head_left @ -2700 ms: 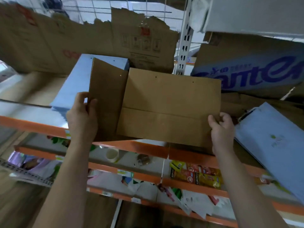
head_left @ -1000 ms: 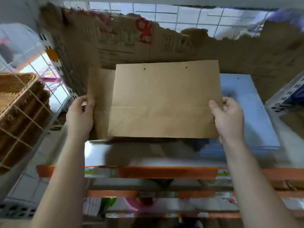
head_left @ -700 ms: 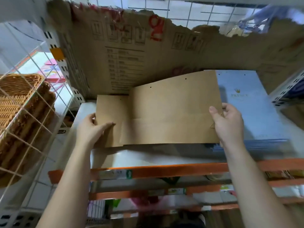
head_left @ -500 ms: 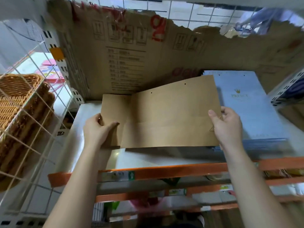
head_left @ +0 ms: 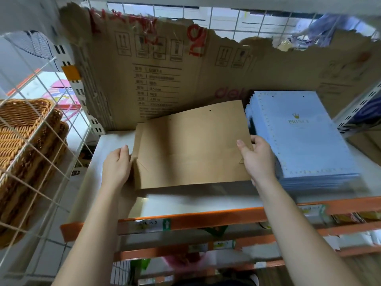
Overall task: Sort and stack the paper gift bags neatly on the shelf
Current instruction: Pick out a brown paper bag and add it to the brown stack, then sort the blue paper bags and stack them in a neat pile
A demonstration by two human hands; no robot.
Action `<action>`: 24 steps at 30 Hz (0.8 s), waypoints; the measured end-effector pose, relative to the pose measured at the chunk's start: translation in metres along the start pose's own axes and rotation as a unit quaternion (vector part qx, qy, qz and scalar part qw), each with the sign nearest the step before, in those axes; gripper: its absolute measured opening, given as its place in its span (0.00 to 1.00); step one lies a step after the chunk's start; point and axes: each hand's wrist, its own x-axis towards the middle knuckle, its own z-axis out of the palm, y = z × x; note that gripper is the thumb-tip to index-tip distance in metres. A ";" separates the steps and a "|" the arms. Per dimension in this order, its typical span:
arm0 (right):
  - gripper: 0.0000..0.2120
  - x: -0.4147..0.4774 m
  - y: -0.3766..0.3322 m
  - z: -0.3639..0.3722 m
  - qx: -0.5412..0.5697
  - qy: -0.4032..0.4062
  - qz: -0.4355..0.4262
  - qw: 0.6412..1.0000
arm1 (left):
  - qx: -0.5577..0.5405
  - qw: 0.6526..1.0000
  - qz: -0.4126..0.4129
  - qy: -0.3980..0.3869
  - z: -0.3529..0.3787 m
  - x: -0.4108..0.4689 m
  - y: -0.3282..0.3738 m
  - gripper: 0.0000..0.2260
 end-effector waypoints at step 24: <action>0.25 -0.004 0.024 0.036 -0.278 -0.100 -0.048 0.954 | 0.087 0.981 0.169 -0.049 0.005 -0.030 -0.006 0.18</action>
